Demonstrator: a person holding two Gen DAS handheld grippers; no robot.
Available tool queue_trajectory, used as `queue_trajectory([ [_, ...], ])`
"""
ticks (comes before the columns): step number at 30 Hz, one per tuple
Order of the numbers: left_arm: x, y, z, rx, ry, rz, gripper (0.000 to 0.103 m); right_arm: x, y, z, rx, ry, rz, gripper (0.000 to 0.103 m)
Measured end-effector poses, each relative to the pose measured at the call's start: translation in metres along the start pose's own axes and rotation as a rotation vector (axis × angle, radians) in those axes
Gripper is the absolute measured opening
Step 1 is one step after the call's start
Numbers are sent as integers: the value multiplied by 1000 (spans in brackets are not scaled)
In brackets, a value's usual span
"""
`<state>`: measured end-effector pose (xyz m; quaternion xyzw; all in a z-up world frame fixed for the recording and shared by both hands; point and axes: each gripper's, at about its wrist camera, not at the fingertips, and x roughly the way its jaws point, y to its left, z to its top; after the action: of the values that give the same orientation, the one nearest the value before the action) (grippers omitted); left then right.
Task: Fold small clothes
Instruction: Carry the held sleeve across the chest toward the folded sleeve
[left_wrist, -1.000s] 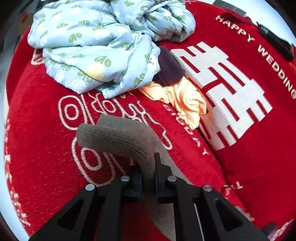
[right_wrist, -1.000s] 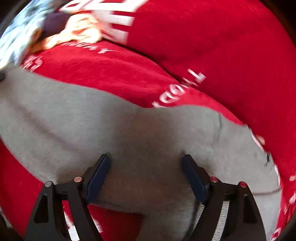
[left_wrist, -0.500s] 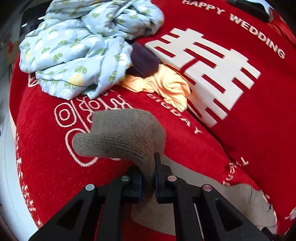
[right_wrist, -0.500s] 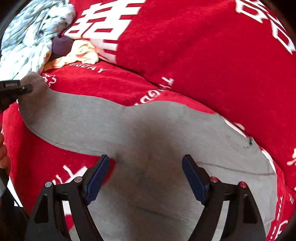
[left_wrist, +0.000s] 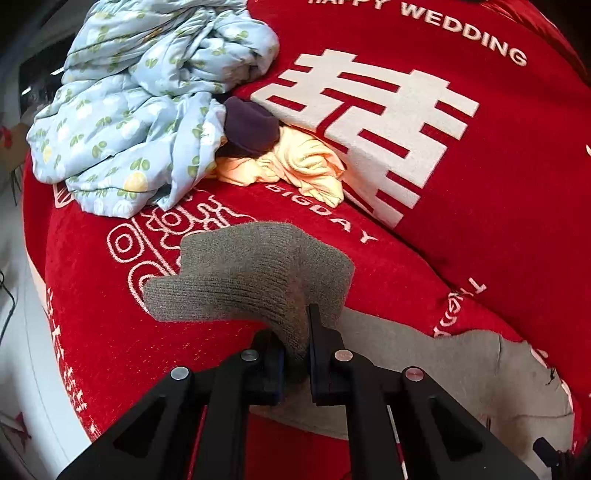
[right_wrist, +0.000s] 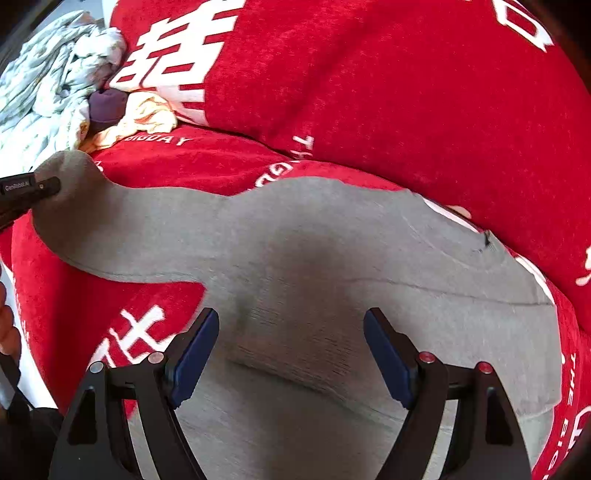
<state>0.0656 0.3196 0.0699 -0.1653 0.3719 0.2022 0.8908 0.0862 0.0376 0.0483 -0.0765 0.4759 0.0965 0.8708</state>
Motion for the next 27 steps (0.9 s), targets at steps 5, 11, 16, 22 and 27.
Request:
queue_trajectory([
  [5,-12,-23,0,50,-4,-7,11,-4,-36,-10,59,5,-31,84],
  [11,-30,-67,-5,127,-16,-16,11,-10,-82,-36,145,23,-58,84],
  [16,-49,-113,-15,211,-36,-39,11,-24,-121,-51,212,8,-59,84],
  [22,-75,-188,-40,333,-53,-80,11,-40,-164,-63,275,-16,-62,84],
  [27,-91,-238,-62,389,-37,-117,11,-49,-195,-73,312,-23,-75,84],
])
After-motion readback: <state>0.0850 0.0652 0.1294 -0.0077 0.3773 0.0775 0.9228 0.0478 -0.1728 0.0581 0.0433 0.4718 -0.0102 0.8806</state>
